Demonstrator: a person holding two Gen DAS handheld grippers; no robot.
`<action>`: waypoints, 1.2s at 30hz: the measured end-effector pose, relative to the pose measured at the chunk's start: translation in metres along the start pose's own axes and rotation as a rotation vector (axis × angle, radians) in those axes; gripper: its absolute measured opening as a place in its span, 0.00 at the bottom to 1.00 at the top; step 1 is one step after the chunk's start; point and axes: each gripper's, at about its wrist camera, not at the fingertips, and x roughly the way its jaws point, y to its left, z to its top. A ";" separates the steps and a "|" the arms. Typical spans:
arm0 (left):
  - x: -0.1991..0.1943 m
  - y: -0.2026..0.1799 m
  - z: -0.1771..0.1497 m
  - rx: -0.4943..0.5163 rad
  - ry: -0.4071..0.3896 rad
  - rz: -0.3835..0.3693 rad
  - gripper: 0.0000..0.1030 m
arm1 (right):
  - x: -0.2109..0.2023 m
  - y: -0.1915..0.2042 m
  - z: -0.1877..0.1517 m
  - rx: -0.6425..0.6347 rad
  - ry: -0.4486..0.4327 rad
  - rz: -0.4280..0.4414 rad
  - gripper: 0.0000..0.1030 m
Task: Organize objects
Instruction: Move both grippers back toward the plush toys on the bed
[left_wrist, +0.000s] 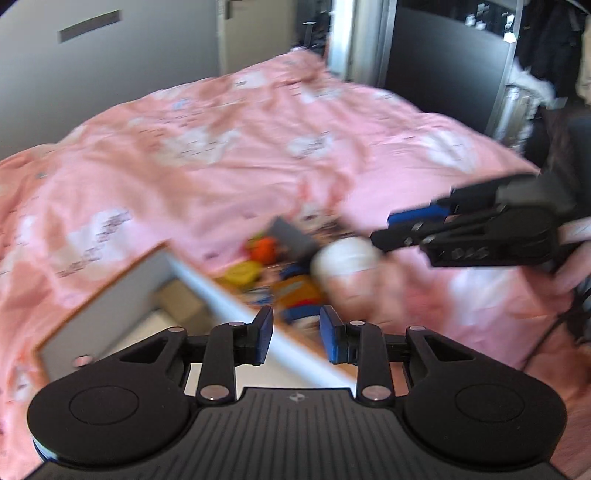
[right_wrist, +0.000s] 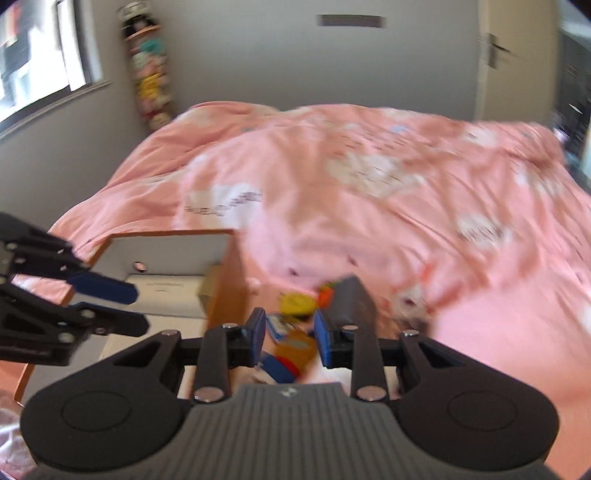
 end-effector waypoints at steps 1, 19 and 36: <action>0.005 -0.011 0.002 0.012 -0.001 -0.019 0.34 | -0.003 -0.009 -0.011 0.035 0.006 -0.030 0.30; 0.145 -0.093 0.026 0.221 0.172 -0.087 0.49 | 0.024 -0.075 -0.101 0.319 0.166 -0.137 0.29; 0.130 -0.049 0.051 0.155 0.191 -0.025 0.47 | 0.020 -0.071 -0.074 0.356 0.085 -0.005 0.37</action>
